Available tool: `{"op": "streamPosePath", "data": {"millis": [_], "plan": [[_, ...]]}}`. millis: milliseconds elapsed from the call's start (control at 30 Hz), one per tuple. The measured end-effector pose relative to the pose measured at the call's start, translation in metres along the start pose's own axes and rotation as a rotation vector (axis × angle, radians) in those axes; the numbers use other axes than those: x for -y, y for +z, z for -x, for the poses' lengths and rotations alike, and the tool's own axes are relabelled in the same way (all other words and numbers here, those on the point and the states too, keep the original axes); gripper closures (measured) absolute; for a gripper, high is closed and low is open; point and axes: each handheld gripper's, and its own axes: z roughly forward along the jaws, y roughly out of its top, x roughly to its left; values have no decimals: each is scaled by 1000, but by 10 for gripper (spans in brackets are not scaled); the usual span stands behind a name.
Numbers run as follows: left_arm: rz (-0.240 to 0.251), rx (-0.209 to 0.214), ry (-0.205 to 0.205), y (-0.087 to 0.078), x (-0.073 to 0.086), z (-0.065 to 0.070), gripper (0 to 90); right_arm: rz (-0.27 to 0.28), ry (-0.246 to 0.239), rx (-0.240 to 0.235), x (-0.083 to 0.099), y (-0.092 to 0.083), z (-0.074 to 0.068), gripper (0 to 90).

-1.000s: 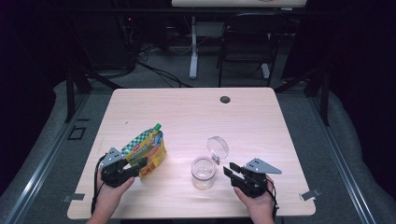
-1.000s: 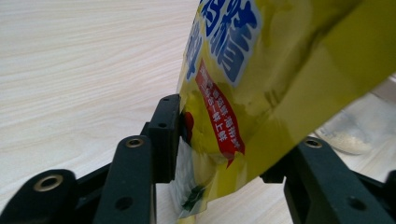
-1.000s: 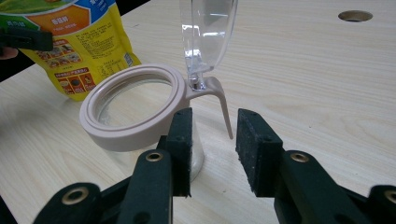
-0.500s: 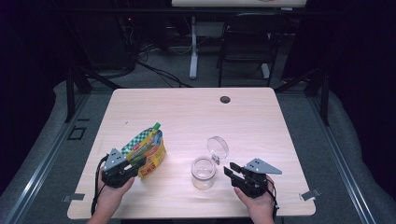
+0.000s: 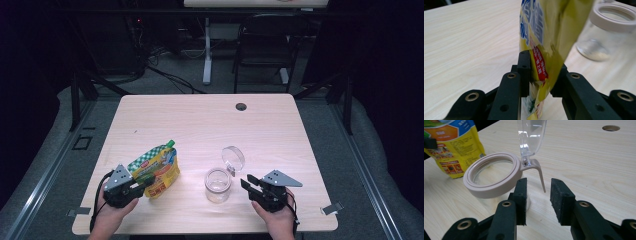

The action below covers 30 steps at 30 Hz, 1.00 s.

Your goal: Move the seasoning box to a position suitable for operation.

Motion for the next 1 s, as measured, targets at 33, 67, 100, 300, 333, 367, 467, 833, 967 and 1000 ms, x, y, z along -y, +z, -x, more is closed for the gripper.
{"op": "streamPosePath", "data": {"millis": [33,67,100,300,333,367,467,833,967,1000], "plan": [[5,12,1,-1,2,-1,751,-2,-1,0,0,0,0,668],[5,26,8,-3,4,-2,750,-3,-1,0,0,0,0,668],[11,39,9,-3,5,-3,749,-3,-1,-1,0,1,0,667],[22,85,-46,-4,7,-8,718,-9,-9,-4,0,4,-2,665],[22,104,-88,-3,9,-10,681,-16,-17,-5,0,5,-3,663],[22,109,-99,-1,10,-12,656,-18,-19,-4,0,5,-4,662],[2,120,-137,3,13,-15,602,-21,-23,-7,0,6,-4,660],[16,161,-216,12,19,-23,492,-17,-18,-6,1,6,-5,655],[23,157,-214,13,20,-23,478,-23,-25,-5,1,6,-5,654],[19,152,-211,13,20,-22,478,-22,-24,-4,1,6,-5,654]]}}
